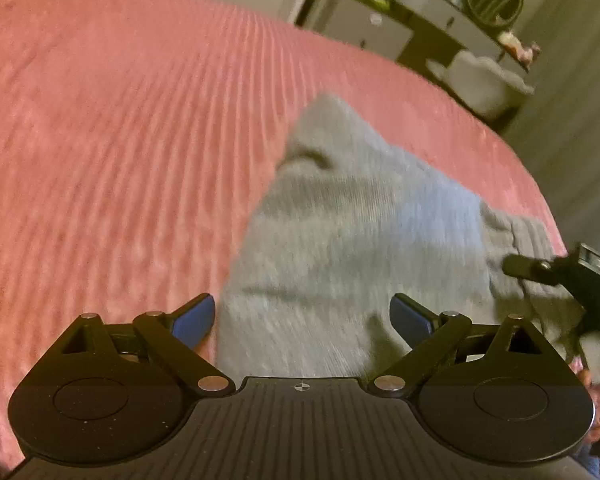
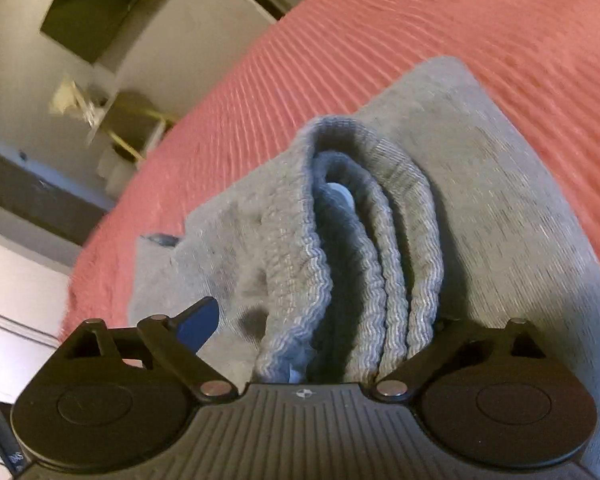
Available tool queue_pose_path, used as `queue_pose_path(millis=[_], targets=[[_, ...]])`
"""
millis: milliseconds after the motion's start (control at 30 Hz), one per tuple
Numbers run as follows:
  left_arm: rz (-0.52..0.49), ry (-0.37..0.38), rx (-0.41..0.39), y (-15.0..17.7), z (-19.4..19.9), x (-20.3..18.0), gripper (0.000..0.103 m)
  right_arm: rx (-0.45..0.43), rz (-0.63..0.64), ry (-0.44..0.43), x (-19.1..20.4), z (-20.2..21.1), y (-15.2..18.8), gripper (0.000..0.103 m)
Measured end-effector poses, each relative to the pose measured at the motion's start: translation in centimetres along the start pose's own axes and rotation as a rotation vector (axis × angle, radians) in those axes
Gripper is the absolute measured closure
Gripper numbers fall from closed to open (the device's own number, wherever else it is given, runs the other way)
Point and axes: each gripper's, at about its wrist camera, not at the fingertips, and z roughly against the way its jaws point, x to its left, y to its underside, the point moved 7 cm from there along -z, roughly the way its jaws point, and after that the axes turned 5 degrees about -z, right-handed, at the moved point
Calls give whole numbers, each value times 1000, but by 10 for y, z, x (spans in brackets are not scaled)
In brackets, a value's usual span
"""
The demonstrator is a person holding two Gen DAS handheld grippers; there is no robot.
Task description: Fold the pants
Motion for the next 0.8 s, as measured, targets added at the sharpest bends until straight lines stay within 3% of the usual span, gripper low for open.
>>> queue_pose_path(millis=[33, 67, 167, 300, 367, 400, 433, 467, 500, 533, 567, 667, 733, 800], targets=[[10, 1, 7, 1, 0, 0, 5, -23, 23, 38, 3, 0, -1, 48], [17, 6, 3, 1, 0, 0, 5, -42, 47, 74, 5, 1, -2, 62], [18, 33, -63, -6, 10, -4, 5, -76, -33, -8, 15, 17, -11, 65], [-59, 115, -165, -12, 29, -25, 5, -281, -45, -204, 29, 81, -29, 64], [-116, 110, -127, -6, 19, -36, 4, -322, -15, -211, 20, 95, -37, 58], [-137, 85, -87, -1, 10, -38, 4, -301, -13, -131, 5, 89, -38, 51], [-153, 55, -49, 3, 3, -38, 4, -263, -11, -10, -11, 78, -38, 28], [-162, 23, -19, 7, -2, -36, 5, -240, -8, 116, -25, 70, -36, 20], [-163, 14, -4, 7, -2, -34, 5, -212, -6, 242, -40, 64, -34, 20], [-152, 20, -10, 4, 0, -33, 5, -224, 2, 299, -48, 65, -31, 17], [-136, 28, -31, -2, 5, -31, 5, -260, 5, 273, -48, 70, -30, 12], [-127, 43, -111, -34, 18, -31, 5, -393, 5, 269, -36, 96, -28, 12], [-178, 15, -157, -60, 19, -34, 5, -462, 65, 225, -15, 105, -22, 12], [-266, -45, -185, -85, 10, -38, 6, -473, 156, 137, 19, 100, -11, 13]])
